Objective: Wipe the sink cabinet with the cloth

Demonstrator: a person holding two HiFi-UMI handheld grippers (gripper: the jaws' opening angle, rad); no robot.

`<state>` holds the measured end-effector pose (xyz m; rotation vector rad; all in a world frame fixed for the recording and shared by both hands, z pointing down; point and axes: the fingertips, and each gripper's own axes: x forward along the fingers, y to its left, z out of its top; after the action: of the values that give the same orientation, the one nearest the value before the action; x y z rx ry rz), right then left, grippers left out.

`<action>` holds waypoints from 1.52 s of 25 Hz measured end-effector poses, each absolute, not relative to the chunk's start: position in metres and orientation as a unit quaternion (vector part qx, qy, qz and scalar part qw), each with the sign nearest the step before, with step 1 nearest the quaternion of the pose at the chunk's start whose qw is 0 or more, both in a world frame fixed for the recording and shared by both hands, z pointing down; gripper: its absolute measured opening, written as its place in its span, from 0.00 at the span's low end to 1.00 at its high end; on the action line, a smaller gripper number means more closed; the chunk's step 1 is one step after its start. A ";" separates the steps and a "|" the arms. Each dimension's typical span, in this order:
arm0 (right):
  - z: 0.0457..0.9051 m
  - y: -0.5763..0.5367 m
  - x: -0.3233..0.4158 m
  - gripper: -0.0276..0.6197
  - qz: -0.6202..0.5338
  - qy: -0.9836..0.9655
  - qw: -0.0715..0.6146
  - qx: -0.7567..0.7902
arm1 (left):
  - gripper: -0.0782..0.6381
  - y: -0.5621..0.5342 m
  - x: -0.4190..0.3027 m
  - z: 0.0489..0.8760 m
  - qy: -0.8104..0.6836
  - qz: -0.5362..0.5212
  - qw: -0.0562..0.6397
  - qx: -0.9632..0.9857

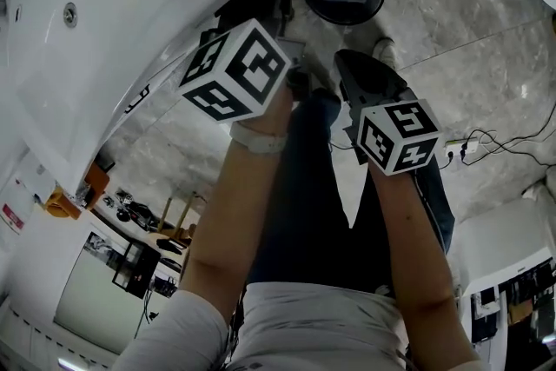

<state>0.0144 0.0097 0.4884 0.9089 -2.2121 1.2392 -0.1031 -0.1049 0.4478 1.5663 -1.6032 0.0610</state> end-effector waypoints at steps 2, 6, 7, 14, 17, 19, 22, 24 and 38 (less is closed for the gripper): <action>0.485 0.005 0.009 0.09 0.442 -0.805 0.219 0.328 | 0.20 -0.097 -0.102 0.447 -0.641 0.030 0.427 0.637; 0.464 -0.008 0.001 0.09 0.431 -0.817 0.188 0.335 | 0.20 -0.078 -0.103 0.434 -0.640 0.055 0.400 0.654; 0.457 -0.011 0.000 0.09 0.431 -0.819 0.176 0.337 | 0.20 -0.071 -0.104 0.430 -0.640 0.060 0.397 0.655; 0.401 -0.022 -0.005 0.09 0.370 -0.866 0.155 0.299 | 0.20 -0.026 -0.119 0.403 -0.656 0.073 0.383 0.646; 0.374 -0.025 -0.002 0.09 0.332 -0.886 0.161 0.280 | 0.20 -0.015 -0.124 0.381 -0.670 0.067 0.372 0.639; 0.357 -0.028 -0.001 0.09 0.319 -0.893 0.163 0.272 | 0.20 -0.007 -0.128 0.365 -0.677 0.065 0.361 0.638; 0.332 -0.034 -0.001 0.09 0.313 -0.898 0.157 0.265 | 0.20 0.005 -0.132 0.342 -0.684 0.058 0.353 0.636; 0.316 -0.039 -0.002 0.09 0.304 -0.903 0.155 0.261 | 0.20 0.013 -0.135 0.328 -0.688 0.057 0.347 0.635; 0.204 -0.051 -0.043 0.09 0.243 -0.937 0.139 0.207 | 0.20 0.057 -0.178 0.237 -0.712 0.052 0.310 0.628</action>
<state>-0.0431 -0.0510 0.2041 0.5995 -2.7096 0.7030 -0.1784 0.0568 0.2368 1.6600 -1.8805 0.1380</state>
